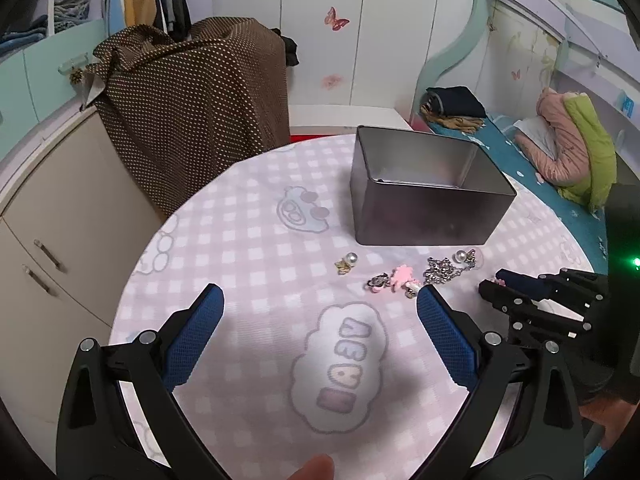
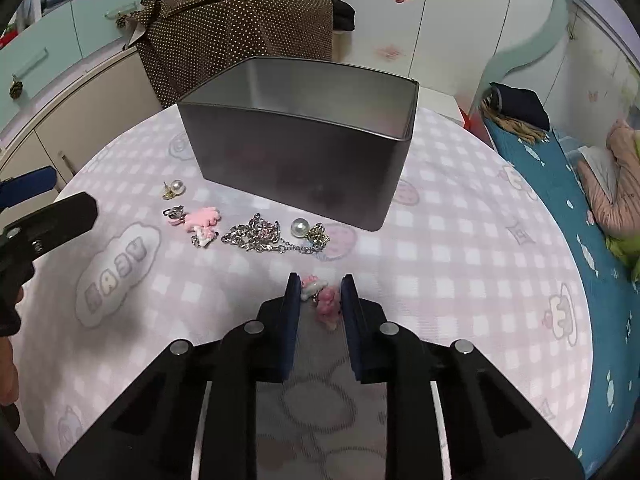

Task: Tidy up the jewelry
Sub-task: 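Grasp another pink cartoon charm with the right tool, then lower the left tool onto a pink charm and close it while the right holds its charm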

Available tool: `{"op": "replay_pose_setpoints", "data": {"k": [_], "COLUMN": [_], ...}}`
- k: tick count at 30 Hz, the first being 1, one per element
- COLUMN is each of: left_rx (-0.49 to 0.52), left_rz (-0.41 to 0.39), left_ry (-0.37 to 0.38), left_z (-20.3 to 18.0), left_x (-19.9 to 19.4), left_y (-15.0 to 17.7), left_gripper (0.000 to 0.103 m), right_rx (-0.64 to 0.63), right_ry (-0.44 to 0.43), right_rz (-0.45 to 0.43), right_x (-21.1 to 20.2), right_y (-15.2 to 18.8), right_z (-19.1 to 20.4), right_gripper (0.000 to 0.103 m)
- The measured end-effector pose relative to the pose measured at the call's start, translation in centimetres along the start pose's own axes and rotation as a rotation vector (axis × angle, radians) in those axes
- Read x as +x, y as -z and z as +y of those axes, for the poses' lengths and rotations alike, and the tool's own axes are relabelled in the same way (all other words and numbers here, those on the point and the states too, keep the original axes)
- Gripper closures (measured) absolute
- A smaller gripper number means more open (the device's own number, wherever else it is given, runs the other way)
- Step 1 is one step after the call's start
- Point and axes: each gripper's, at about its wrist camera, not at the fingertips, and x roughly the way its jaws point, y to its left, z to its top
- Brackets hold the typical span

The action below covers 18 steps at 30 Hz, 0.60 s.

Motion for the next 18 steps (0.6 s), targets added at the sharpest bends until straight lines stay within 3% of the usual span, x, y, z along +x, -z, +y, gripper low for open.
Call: {"op": "replay_pose_setpoints", "data": {"k": [6,15,18], "left_rx": [0.011,-0.001,-0.007], "left_rz": [0.037,0.088,0.109], "left_ry": [0.020,-0.019,0.000], "left_z": [-1.1,-0.9,-0.8], "left_x": [1.8,5.5,6.1], "left_y": [-0.3,-0.5,-0.5], "left_gripper": [0.006,0.007,0.013], "right_rx": [0.058,0.104,0.105], "right_ry": [-0.031,-0.052,-0.052], "right_rz": [-0.004,-0.015,-0.019], "right_x": [-0.3,-1.3,-1.5], "right_y": [0.3,0.4,0.2], "right_z": [-1.1,-2.4,-2.6], "right_gripper": [0.084,0.084,0.084]}}
